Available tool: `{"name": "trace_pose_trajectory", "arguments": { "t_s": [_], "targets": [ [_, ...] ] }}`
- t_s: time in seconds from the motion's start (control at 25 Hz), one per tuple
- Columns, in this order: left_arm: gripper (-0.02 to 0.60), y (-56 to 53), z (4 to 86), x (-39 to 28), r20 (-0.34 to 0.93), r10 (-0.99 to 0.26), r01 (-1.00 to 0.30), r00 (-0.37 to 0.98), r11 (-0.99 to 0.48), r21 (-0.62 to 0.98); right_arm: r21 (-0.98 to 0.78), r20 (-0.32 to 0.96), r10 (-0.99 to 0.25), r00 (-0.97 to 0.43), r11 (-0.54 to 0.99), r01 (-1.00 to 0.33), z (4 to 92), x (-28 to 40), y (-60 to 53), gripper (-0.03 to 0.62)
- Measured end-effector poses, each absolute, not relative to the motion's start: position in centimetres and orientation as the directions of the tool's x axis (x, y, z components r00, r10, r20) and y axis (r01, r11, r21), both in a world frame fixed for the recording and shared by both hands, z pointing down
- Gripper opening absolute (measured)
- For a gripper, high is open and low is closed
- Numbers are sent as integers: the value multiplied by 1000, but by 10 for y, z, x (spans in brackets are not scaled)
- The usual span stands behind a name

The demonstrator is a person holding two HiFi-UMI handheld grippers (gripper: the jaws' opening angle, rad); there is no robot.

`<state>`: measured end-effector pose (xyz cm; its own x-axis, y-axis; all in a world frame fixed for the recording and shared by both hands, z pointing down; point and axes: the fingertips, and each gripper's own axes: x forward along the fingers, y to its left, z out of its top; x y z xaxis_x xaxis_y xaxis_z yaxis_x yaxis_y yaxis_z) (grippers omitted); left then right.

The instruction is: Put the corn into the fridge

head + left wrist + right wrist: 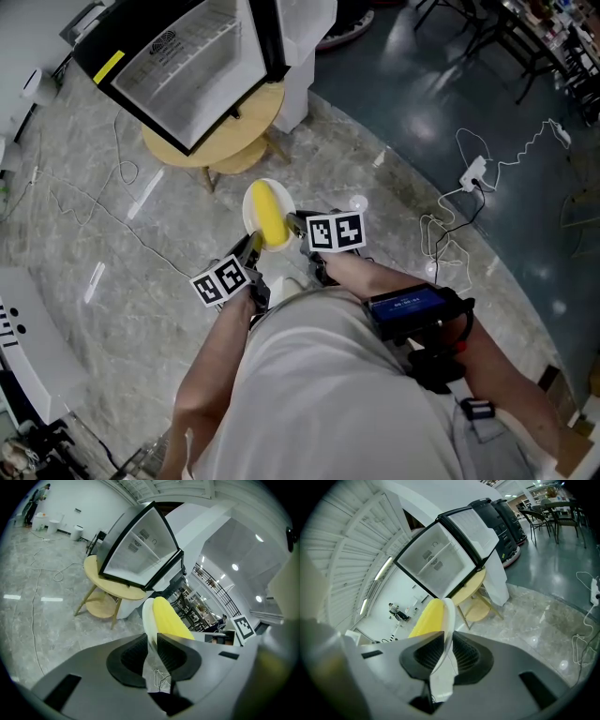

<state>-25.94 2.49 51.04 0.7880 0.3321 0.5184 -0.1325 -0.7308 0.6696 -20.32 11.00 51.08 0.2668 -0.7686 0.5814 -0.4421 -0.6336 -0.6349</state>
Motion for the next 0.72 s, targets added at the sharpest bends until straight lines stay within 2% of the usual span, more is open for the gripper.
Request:
{"name": "trace_pose_trajectory", "arguments": {
  "t_s": [0.72],
  "targets": [
    [69, 38, 519, -191, 540, 282, -198, 793, -719, 666, -643, 584, -785, 207, -603, -471, 521, -129, 119, 57]
  ]
}}
